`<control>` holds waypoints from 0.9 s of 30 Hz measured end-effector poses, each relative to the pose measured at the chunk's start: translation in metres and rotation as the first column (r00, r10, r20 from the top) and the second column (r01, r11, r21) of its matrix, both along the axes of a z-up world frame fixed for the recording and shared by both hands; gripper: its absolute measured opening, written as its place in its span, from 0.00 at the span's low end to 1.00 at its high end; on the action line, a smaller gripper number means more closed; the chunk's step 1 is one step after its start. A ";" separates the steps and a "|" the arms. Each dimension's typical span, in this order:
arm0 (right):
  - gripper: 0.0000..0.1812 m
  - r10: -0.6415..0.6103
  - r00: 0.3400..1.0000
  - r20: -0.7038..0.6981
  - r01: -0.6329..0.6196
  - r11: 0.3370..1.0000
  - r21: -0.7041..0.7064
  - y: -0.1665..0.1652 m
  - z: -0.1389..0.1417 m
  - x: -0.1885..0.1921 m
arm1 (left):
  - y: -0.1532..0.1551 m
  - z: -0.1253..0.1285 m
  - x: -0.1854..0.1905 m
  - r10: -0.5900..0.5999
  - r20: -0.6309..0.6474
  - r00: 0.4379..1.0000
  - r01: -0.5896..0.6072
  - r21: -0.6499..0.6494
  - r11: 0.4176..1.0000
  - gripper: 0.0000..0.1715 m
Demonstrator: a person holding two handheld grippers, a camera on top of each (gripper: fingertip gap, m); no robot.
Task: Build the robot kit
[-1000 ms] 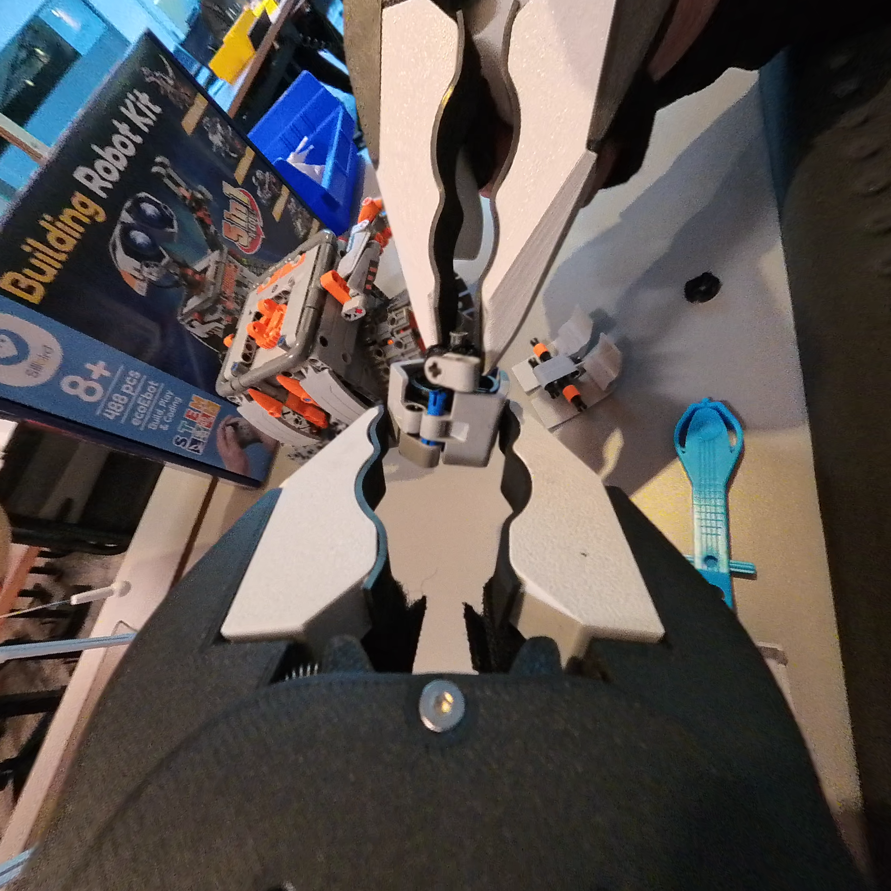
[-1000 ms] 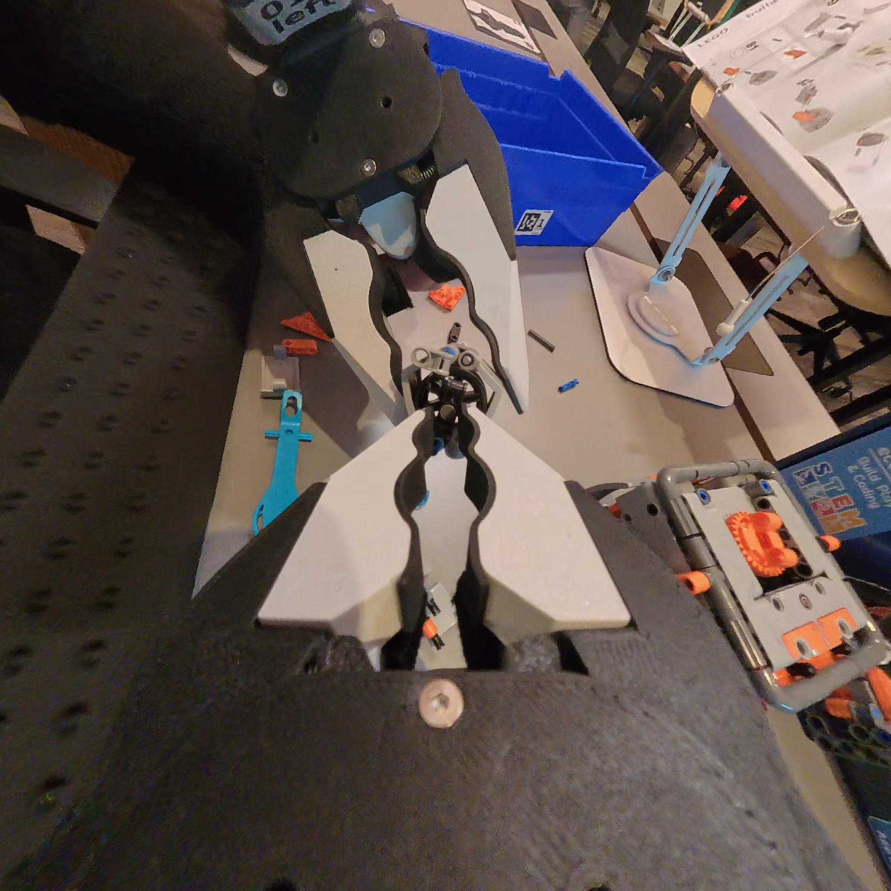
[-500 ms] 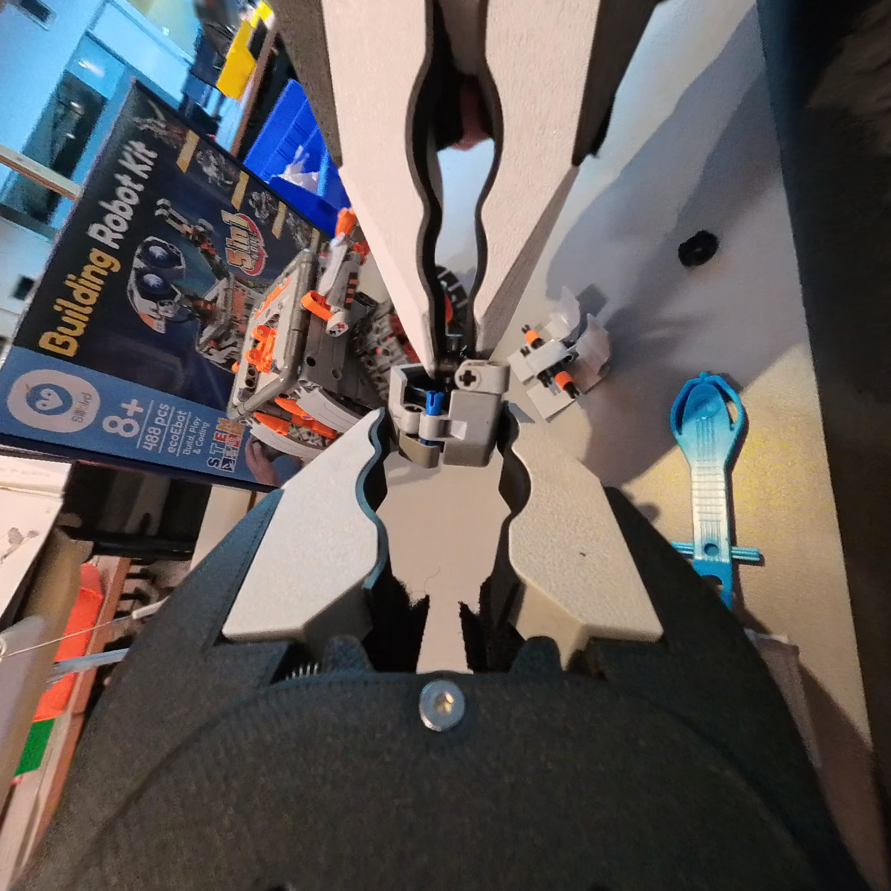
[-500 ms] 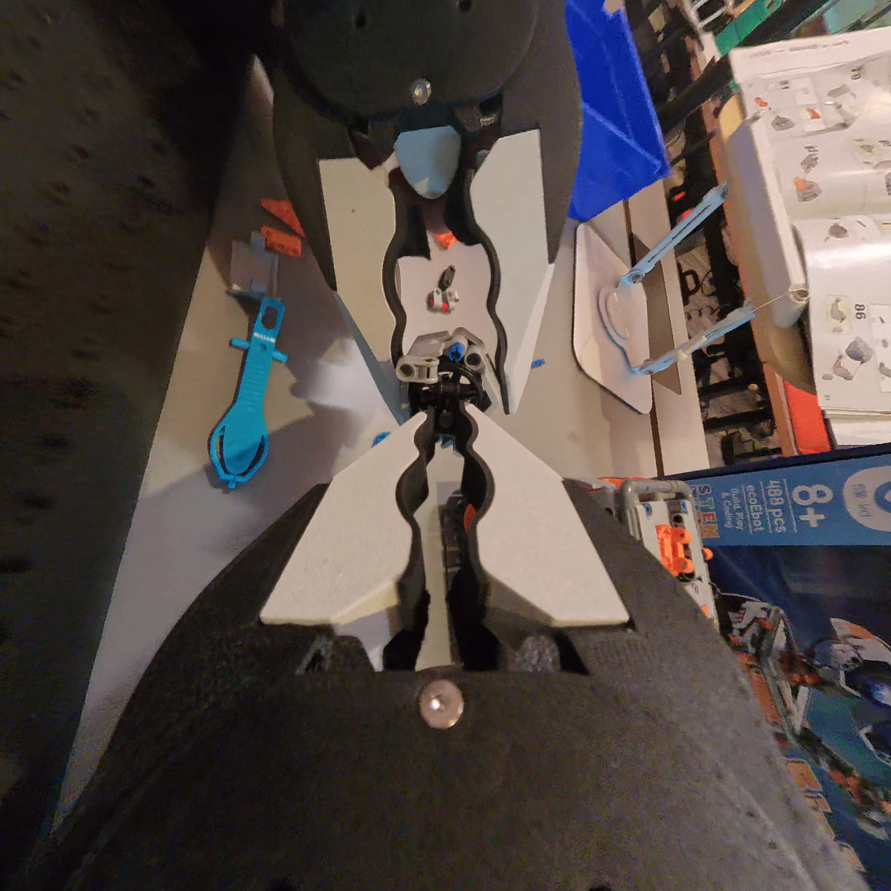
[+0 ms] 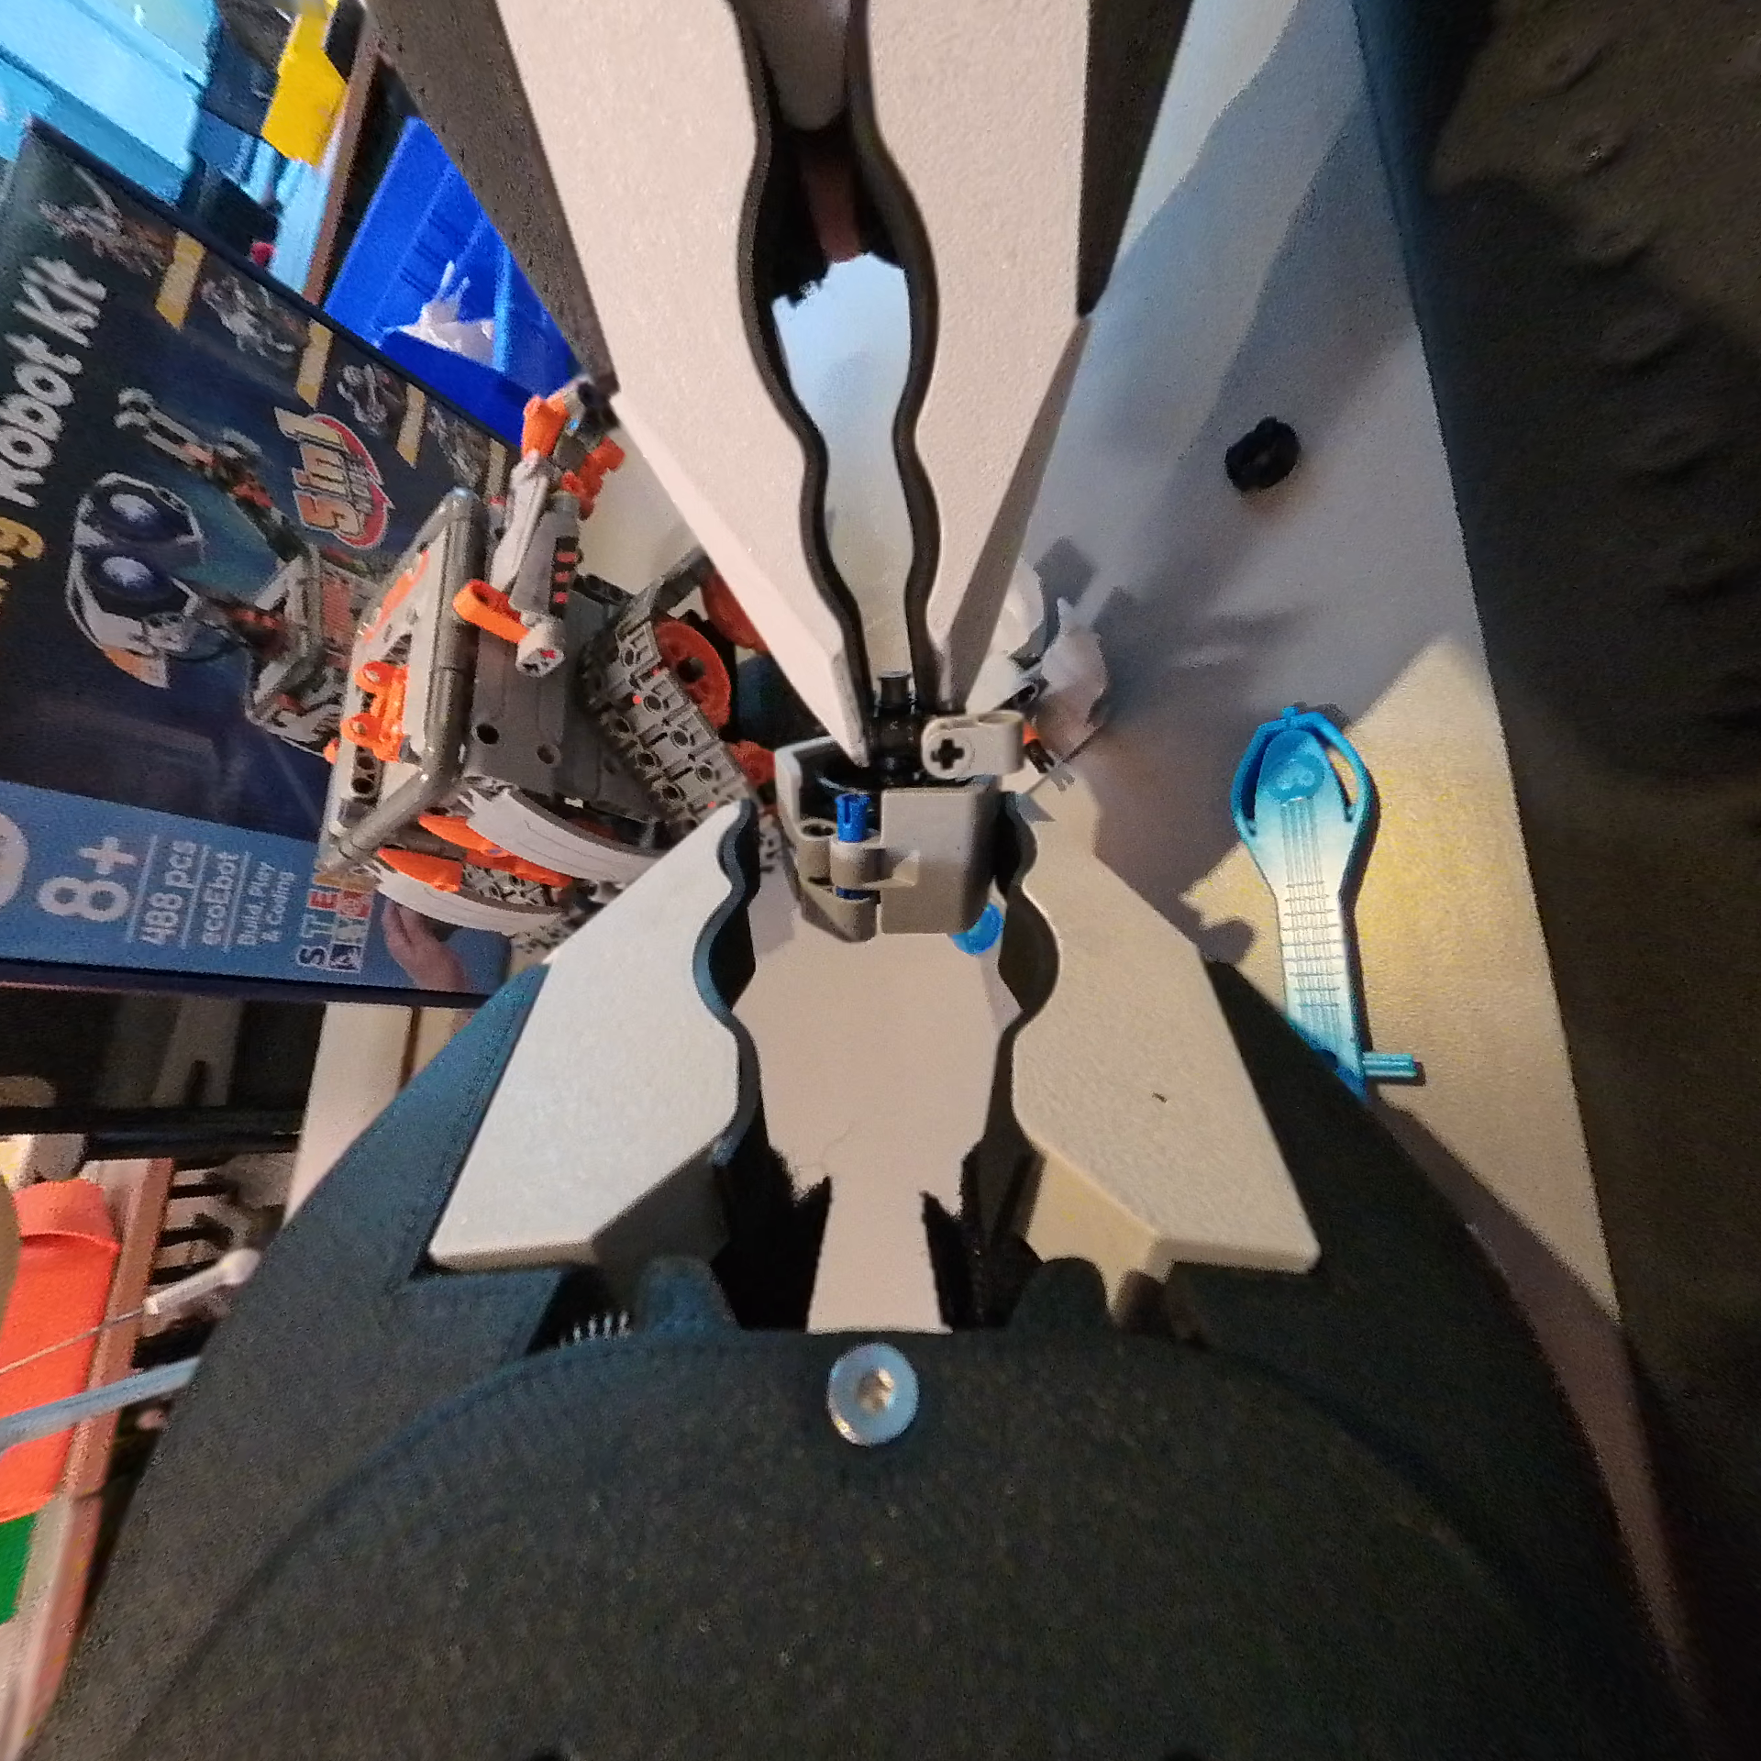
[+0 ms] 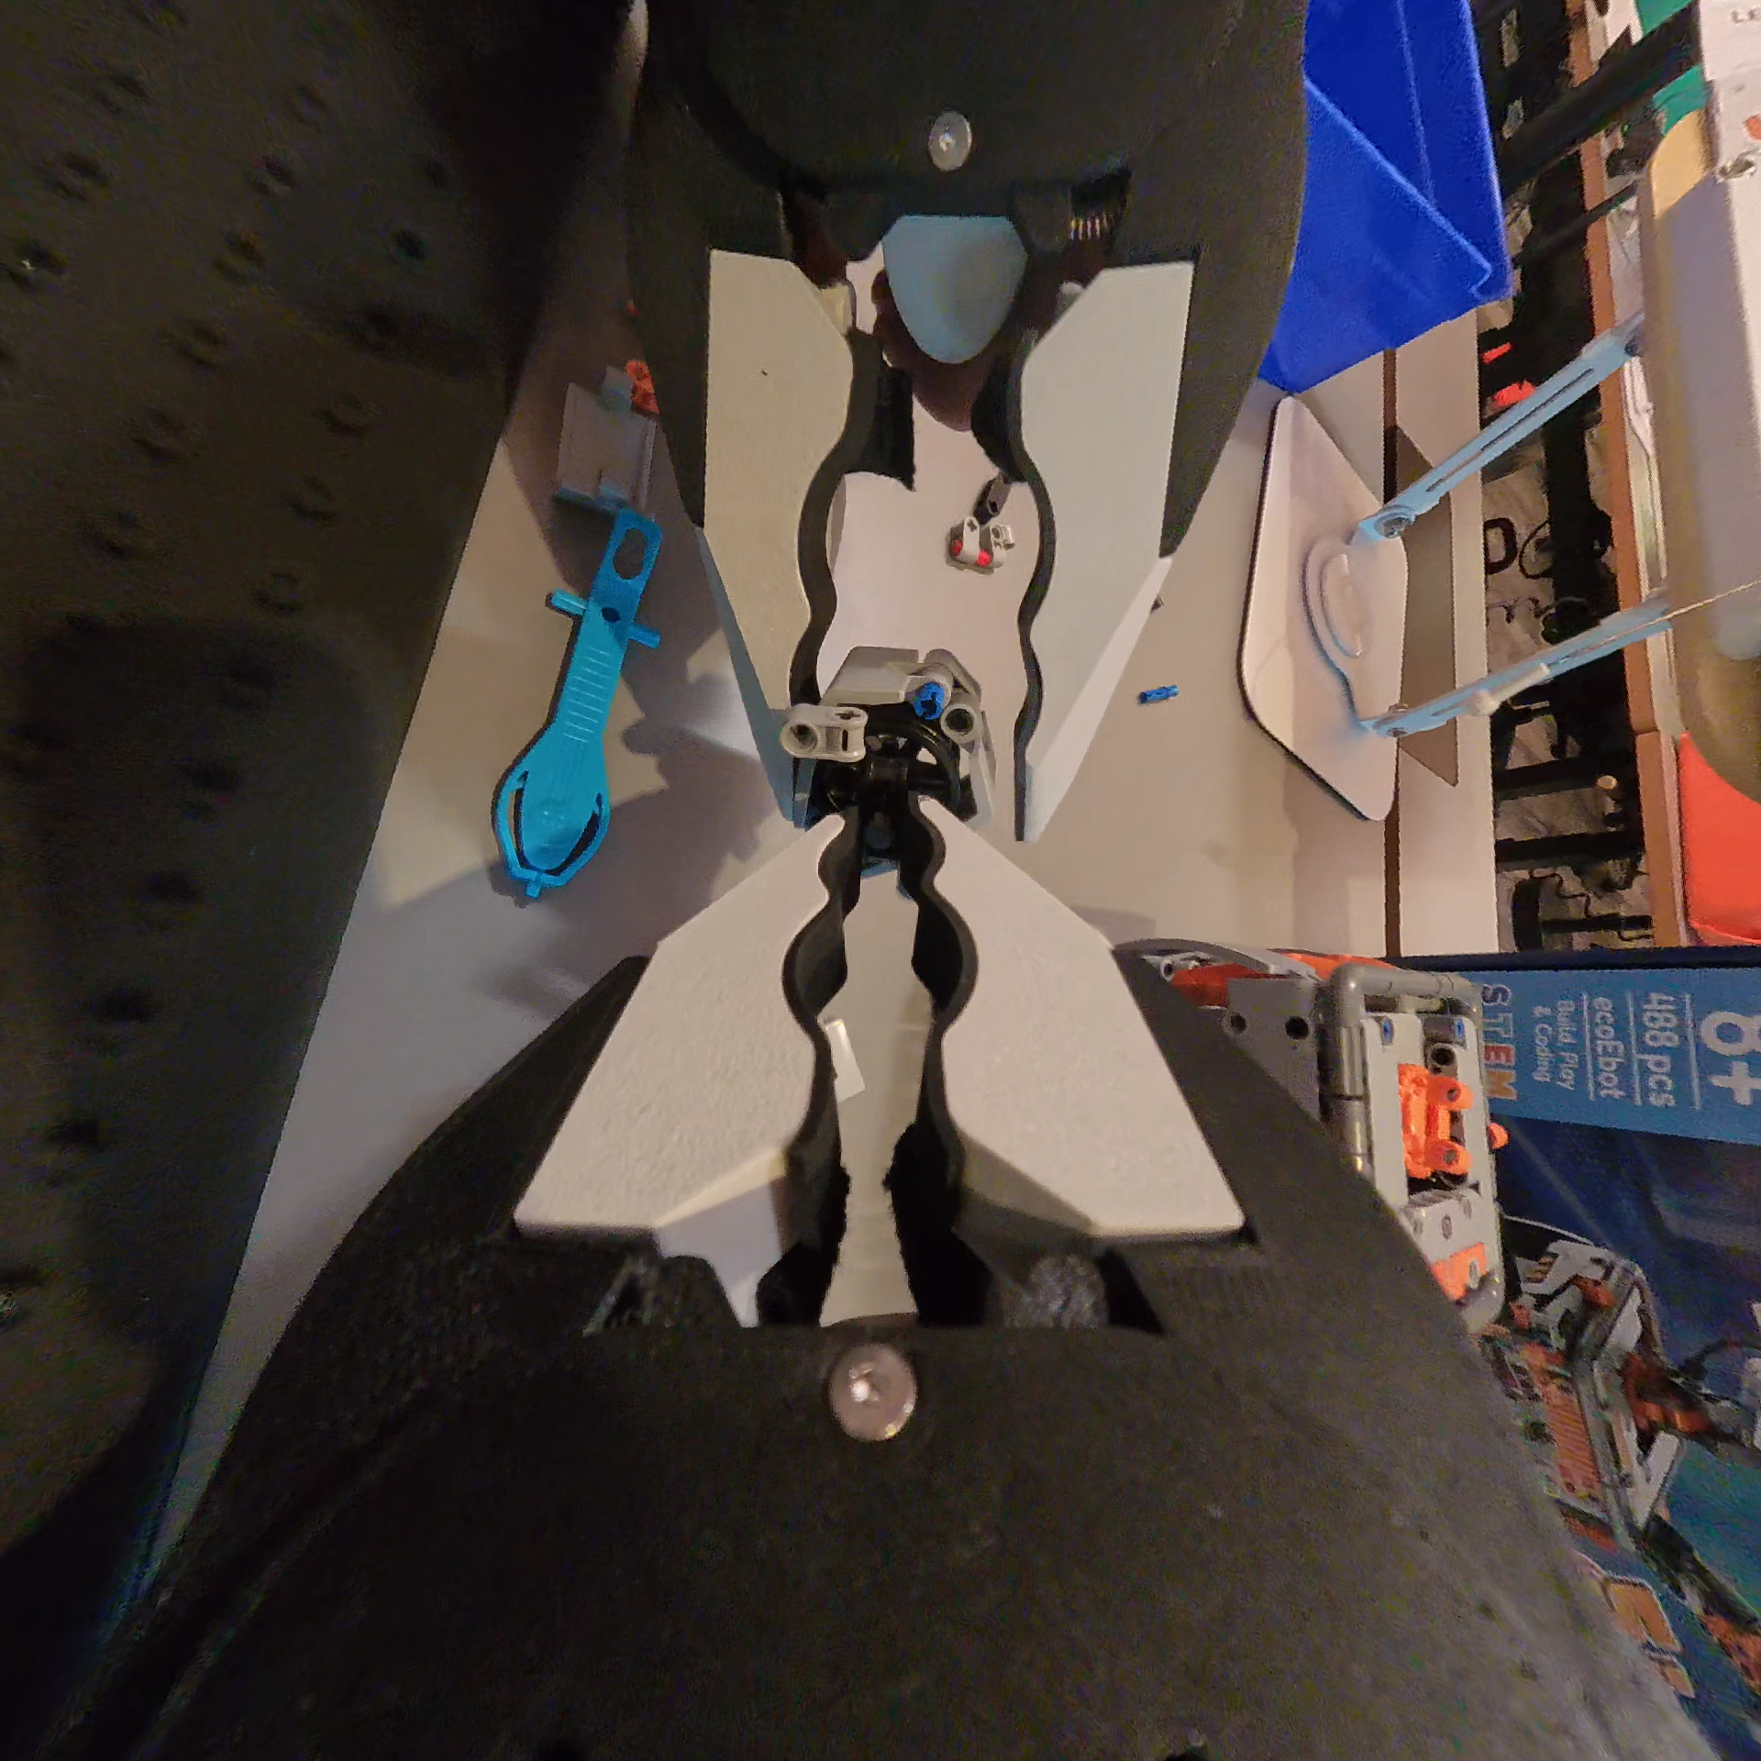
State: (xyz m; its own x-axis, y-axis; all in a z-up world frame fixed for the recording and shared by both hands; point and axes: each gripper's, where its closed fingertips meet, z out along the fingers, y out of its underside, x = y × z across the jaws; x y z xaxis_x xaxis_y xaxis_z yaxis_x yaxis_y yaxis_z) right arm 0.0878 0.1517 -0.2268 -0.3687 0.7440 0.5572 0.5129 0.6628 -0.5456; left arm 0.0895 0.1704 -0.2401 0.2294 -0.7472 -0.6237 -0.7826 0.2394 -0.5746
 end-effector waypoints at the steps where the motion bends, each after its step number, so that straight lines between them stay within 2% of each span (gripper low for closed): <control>1: 0.03 0.003 1.000 -0.007 -0.003 1.000 -0.006 -0.001 0.000 -0.001 | 0.000 -0.001 -0.001 0.003 0.014 1.000 -0.003 -0.020 1.000 0.27; 4: 0.03 -0.012 0.999 -0.044 0.011 1.000 -0.017 0.002 0.005 -0.003 | 0.005 -0.001 -0.009 0.060 0.064 0.996 -0.055 -0.070 0.996 0.30; 8: 0.03 -0.013 0.998 -0.067 0.013 1.000 0.001 0.001 0.007 -0.006 | 0.007 -0.011 -0.020 0.132 0.108 0.985 -0.108 -0.205 0.973 0.30; 9: 0.03 -0.013 0.998 -0.067 0.014 1.000 0.005 0.001 0.007 -0.006 | 0.004 -0.014 -0.019 0.123 0.104 0.987 -0.097 -0.230 0.968 0.26; 10: 0.03 -0.019 0.997 -0.071 0.020 1.000 0.014 0.003 0.007 -0.007 | 0.000 -0.017 -0.017 0.103 0.101 0.990 -0.074 -0.258 0.963 0.17; 11: 0.03 -0.024 0.997 -0.075 0.025 1.000 0.017 0.004 0.008 -0.007 | -0.002 -0.018 -0.015 0.093 0.104 0.990 -0.062 -0.272 0.960 0.11; 12: 0.03 -0.027 0.997 -0.077 0.028 0.999 0.018 0.005 0.008 -0.006 | -0.005 -0.017 -0.013 0.079 0.109 0.991 -0.046 -0.275 0.960 0.08; 15: 0.03 -0.041 0.996 -0.076 0.044 0.998 0.037 0.007 0.009 -0.006 | -0.006 -0.010 -0.008 0.061 0.144 0.988 -0.024 -0.245 0.969 0.06; 22: 0.03 -0.041 0.998 -0.050 0.045 0.997 0.067 0.006 0.005 -0.004 | -0.005 -0.013 -0.007 0.042 0.060 0.997 -0.032 -0.161 0.986 0.05; 25: 0.03 -0.041 0.999 -0.017 0.042 0.996 0.084 0.006 -0.001 -0.003 | -0.005 -0.017 -0.007 0.029 -0.032 0.999 -0.031 -0.067 0.997 0.04; 27: 0.02 -0.038 0.999 -0.023 0.040 0.995 0.088 0.004 0.002 -0.003 | -0.006 -0.014 -0.006 0.020 -0.027 0.999 -0.022 -0.056 0.998 0.05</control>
State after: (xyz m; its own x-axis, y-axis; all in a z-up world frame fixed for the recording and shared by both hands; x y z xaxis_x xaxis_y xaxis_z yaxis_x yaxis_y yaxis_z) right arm 0.0853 0.1558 -0.2252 -0.3280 0.7053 0.6284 0.5285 0.6884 -0.4968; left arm 0.0832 0.1640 -0.2540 0.2297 -0.7765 -0.5867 -0.8021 0.1905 -0.5661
